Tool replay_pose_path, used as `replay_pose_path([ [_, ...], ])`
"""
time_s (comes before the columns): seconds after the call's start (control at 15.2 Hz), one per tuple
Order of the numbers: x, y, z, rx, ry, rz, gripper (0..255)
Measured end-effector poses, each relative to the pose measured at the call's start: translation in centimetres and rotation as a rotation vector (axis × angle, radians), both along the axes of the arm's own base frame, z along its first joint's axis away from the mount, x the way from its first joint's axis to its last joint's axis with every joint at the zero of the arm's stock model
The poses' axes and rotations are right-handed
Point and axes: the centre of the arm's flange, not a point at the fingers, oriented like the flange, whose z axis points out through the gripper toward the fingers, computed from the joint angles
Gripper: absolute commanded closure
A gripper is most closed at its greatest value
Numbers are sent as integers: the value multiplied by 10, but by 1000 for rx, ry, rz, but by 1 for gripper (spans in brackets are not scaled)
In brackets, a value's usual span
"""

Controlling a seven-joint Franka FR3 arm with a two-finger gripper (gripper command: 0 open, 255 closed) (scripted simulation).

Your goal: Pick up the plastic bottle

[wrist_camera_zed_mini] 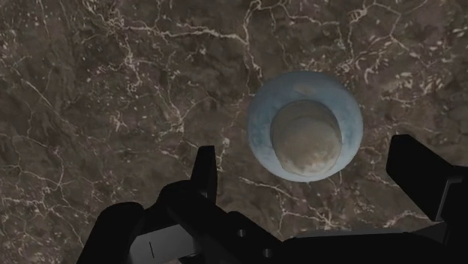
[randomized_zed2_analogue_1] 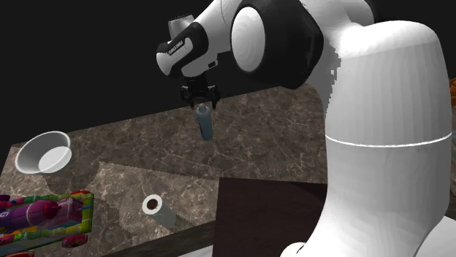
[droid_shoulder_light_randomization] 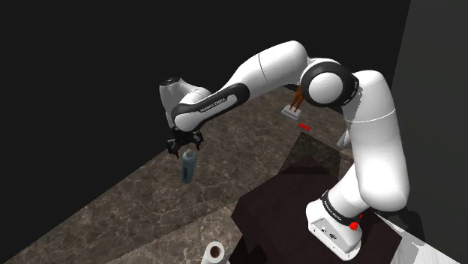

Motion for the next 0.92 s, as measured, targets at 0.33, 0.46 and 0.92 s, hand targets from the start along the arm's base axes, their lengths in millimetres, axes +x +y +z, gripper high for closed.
replay_pose_path([
  [0.33, 1, 1, -17, 0, -1, 0, 255],
  [0.46, 1, 1, -18, 1, -1, 0, 255],
  [0.92, 1, 2, -17, 2, -2, 0, 255],
])
